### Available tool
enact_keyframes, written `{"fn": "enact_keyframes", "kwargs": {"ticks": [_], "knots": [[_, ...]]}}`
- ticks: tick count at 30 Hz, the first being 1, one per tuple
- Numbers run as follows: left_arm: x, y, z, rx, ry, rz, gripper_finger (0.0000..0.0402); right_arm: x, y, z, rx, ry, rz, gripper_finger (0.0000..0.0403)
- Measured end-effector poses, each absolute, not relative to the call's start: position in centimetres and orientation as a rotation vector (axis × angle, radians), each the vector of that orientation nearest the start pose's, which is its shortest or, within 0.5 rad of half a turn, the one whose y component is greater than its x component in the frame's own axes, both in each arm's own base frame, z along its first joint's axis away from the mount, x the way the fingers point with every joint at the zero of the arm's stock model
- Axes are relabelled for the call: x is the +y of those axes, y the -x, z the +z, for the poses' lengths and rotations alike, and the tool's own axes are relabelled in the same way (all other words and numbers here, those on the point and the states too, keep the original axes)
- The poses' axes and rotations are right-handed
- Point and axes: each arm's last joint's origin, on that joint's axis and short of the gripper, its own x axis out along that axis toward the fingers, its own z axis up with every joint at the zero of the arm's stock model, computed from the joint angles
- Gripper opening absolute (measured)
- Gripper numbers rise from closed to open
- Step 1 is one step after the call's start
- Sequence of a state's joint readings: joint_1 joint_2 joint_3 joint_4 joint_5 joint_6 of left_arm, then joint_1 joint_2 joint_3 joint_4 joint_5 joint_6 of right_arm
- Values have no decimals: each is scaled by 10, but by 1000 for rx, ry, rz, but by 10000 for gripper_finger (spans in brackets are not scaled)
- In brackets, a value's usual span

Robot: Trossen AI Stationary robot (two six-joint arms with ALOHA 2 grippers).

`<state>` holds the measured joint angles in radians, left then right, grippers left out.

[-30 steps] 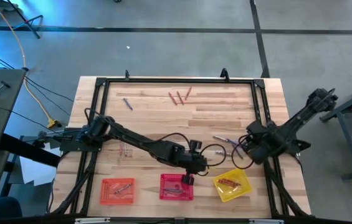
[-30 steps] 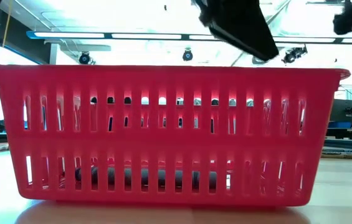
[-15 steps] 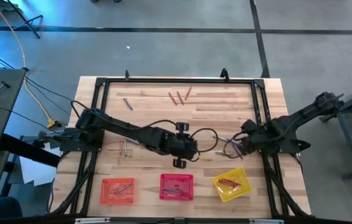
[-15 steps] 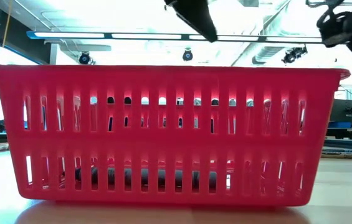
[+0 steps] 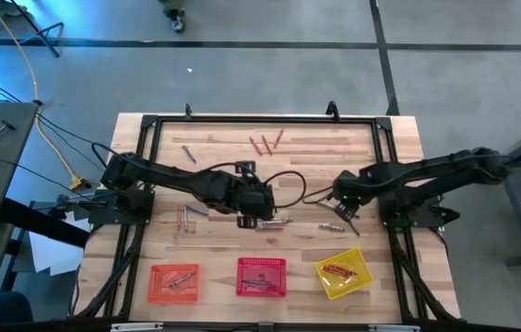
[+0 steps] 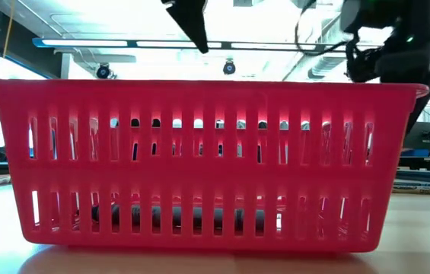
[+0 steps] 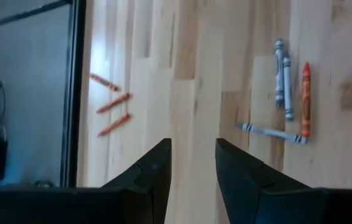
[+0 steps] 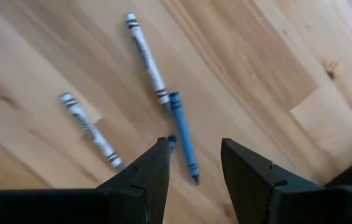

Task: Sort crayons
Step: Put the blue crayon into the red bin

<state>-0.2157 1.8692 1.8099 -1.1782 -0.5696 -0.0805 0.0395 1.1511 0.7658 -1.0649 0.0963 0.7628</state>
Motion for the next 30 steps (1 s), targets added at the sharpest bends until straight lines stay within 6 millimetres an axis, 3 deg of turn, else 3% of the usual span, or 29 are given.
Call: {"fn": "enact_keyframes", "kwargs": {"ticks": [10,21,30], "knots": [[-60,-352,314,1258,-412,460,108,-7,-188,192,1476,-564,-580,138],[-60,-346,314,1280,-468,513,108,10,-180,176,1575,-696,-570,138],[-59,-345,314,1281,-494,539,108,24,-179,161,1553,-771,-531,138]]}}
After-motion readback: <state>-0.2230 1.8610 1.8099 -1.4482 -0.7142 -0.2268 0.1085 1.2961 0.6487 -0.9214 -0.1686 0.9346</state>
